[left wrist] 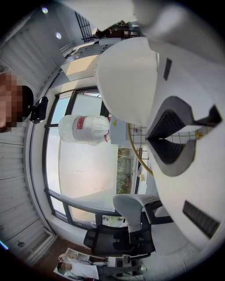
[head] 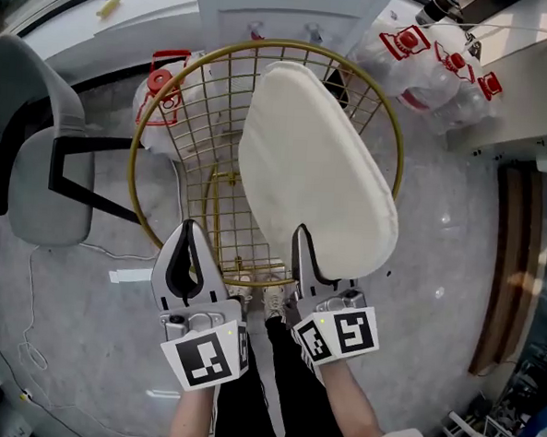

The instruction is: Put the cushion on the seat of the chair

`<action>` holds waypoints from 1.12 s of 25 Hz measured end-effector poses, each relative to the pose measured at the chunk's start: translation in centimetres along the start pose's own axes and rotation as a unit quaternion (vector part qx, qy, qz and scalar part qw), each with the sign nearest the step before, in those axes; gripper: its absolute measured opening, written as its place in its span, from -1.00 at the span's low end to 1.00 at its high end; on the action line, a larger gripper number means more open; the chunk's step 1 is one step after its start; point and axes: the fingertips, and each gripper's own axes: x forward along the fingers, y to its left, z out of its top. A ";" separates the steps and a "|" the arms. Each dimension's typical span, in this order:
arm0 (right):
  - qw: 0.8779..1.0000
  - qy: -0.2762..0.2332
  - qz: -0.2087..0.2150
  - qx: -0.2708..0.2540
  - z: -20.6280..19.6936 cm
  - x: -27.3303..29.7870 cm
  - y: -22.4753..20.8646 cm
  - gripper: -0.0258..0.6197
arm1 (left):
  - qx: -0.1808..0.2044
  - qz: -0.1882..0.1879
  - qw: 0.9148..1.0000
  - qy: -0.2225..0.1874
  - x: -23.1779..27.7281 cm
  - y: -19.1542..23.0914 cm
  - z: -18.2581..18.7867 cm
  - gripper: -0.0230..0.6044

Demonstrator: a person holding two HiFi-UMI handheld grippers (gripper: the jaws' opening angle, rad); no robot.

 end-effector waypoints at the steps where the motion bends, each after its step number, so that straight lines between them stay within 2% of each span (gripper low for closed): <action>1: 0.999 -0.001 0.008 0.047 -0.3 0.1 -0.3 -0.77 | -0.002 0.002 1.000 0.001 0.0 0.1 -0.1 -0.89; 4: 0.981 -0.001 0.035 0.191 -2.0 0.5 -1.2 -0.77 | -0.006 0.006 1.000 0.015 0.1 0.5 -1.1 -0.88; 6: 0.957 -0.004 0.056 0.285 -3.5 0.7 -1.4 -0.77 | -0.005 0.010 1.000 0.022 0.0 0.6 -1.7 -0.89; 7: 0.939 -0.009 0.069 0.337 -4.2 0.8 -1.4 -0.77 | -0.005 0.011 1.000 0.025 -0.1 0.7 -1.9 -0.88; 9: 0.890 -0.028 0.095 0.446 -5.3 0.9 -1.3 -0.77 | -0.005 0.012 0.999 0.030 -0.3 0.8 -2.2 -0.88; 13: 0.767 -0.084 0.119 0.625 -7.2 1.2 -2.0 -0.77 | -0.002 0.013 0.999 0.034 -0.3 0.9 -2.8 -0.88; 14: 0.741 -0.095 0.119 0.654 -7.9 1.2 -2.2 -0.77 | -0.002 0.013 0.999 0.035 -0.3 0.9 -3.0 -0.88; 15: 0.723 -0.103 0.117 0.673 -8.5 1.3 -2.5 -0.77 | -0.002 0.013 0.999 0.036 -0.3 0.8 -3.1 -0.88; 16: 0.713 -0.107 0.113 0.684 -9.1 1.4 -2.6 -0.77 | -0.003 0.013 0.999 0.038 -0.3 0.8 -3.3 -0.88; 17: 0.711 -0.108 0.110 0.687 -9.7 1.5 -2.7 -0.77 | -0.004 0.013 0.999 0.040 -0.2 0.8 -3.5 -0.88; 22: 0.712 -0.107 0.088 0.688 -12.0 1.7 -2.9 -0.77 | -0.007 0.009 0.999 0.050 -0.2 0.4 -4.7 -0.88; 28: 0.719 -0.109 0.058 0.684 -14.2 1.1 -3.4 -0.77 | -0.006 -0.004 0.998 0.062 -0.2 -0.5 -5.7 -0.88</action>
